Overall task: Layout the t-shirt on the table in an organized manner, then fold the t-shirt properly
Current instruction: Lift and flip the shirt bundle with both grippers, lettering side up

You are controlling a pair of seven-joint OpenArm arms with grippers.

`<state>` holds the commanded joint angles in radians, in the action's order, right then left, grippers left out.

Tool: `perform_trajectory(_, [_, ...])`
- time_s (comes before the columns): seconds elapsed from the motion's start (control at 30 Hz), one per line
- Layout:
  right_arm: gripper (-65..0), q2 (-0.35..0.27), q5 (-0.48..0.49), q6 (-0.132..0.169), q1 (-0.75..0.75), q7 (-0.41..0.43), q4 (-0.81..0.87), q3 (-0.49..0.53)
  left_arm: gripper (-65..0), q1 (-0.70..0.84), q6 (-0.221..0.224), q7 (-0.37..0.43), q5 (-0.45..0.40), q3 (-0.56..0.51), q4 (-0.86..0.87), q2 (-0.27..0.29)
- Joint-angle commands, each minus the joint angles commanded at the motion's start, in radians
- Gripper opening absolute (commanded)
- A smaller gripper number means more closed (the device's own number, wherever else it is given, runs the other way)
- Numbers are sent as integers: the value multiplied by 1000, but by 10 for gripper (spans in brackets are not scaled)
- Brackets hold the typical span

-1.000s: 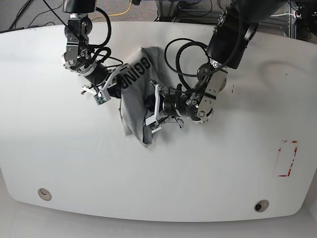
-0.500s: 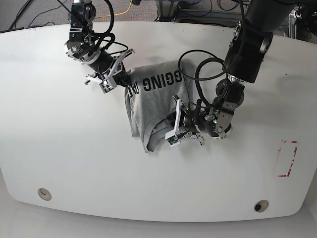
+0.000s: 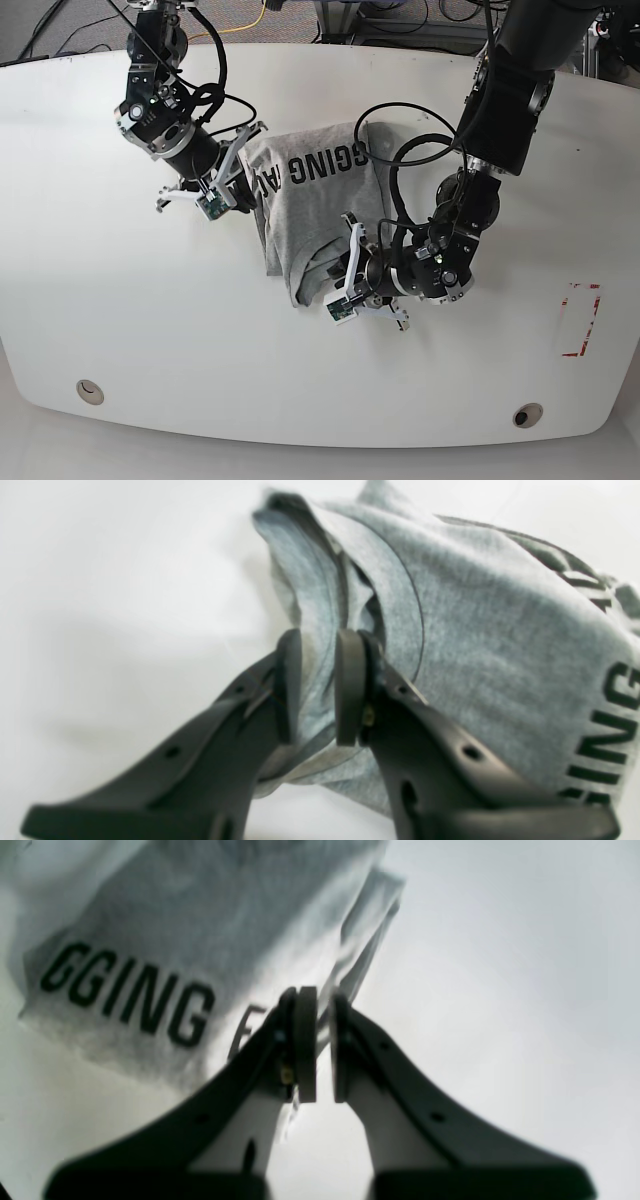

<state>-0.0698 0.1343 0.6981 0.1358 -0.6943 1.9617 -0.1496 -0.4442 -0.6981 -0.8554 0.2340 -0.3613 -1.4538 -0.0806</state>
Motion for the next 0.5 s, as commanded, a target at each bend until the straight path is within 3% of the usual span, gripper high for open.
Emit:
perform_trajectory(0.17, [-617, 51, 0, 0, -61, -15, -57, 6, -549, 71, 0, -2, -6, 109, -114, 0])
perform_trajectory(0.33, [-617, 60, -2, 0, -126, -6, -215, 52, -549, 130, 0, -2, -6, 198, -187, -12])
perform_trajectory(0.5, [-617, 60, -2, 0, -157, 106, -413, 61, -549, 181, 0, 0, -6, 258, -236, -41])
